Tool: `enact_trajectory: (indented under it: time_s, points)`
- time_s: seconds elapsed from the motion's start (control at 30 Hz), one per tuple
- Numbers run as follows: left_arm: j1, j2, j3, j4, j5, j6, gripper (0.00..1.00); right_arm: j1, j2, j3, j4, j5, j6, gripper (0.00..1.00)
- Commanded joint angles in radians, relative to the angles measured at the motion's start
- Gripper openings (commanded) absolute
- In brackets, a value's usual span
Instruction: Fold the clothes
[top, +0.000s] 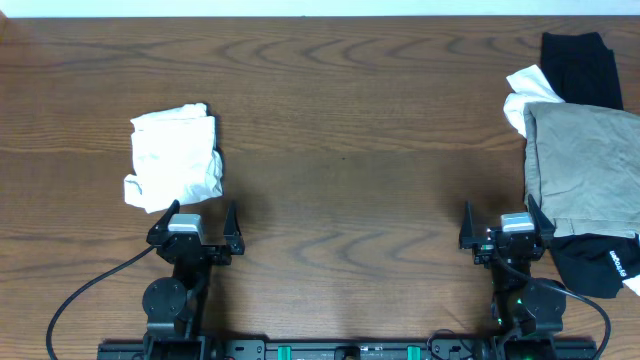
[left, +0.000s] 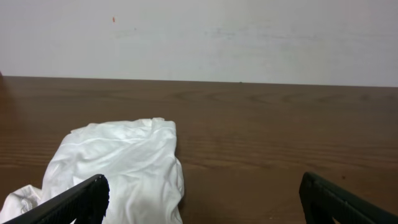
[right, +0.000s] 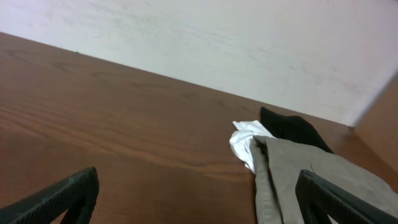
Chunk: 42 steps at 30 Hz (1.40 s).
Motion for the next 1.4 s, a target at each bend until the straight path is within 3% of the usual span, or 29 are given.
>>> enact_trajectory:
  time_s: [0.0, 1.37]
  points:
    - [0.005, -0.006, -0.013, -0.040, 0.008, 0.013, 0.98, -0.006, -0.005, -0.002, -0.004, 0.007, -0.009, 0.99]
    - [0.005, -0.006, -0.013, -0.040, 0.008, 0.013, 0.98, -0.006, -0.005, -0.002, -0.004, 0.007, -0.009, 0.99]
